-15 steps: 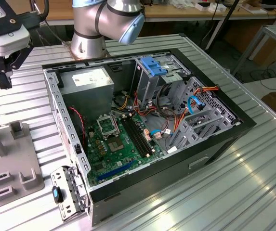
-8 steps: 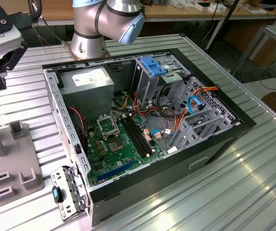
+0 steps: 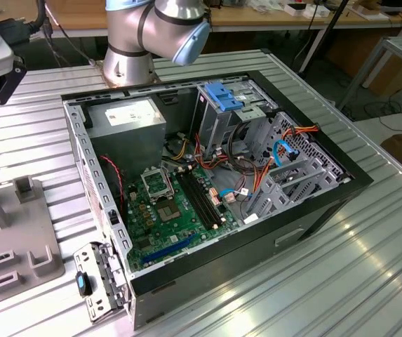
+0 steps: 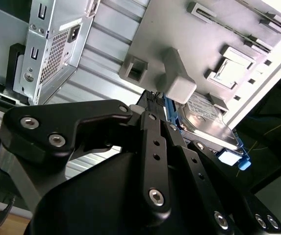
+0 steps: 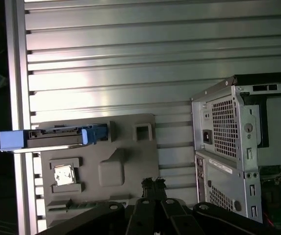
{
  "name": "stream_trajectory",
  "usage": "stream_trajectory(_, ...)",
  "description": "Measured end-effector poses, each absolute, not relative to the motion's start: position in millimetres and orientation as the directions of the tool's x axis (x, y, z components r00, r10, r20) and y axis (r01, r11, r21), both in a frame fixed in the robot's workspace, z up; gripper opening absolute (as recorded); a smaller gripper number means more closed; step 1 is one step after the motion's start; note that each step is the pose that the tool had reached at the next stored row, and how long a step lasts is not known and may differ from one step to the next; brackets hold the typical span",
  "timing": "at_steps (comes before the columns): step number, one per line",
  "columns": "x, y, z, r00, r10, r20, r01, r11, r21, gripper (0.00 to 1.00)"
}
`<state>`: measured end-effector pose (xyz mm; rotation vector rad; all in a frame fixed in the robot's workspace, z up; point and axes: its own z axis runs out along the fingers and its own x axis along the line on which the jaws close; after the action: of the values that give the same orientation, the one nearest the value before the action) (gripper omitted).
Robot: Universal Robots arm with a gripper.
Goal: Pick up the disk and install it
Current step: 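Reach for the disk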
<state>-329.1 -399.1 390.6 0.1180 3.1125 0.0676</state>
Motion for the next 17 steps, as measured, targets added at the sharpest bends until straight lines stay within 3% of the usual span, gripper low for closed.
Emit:
stream_trajectory(10, -343, -399, 390, -0.997, 0.076, -0.024, 0.075, 0.996, 0.044, 0.11)
stream_trajectory(17, -386, -399, 388, -0.997, 0.076, -0.024, 0.075, 0.996, 0.044, 0.11)
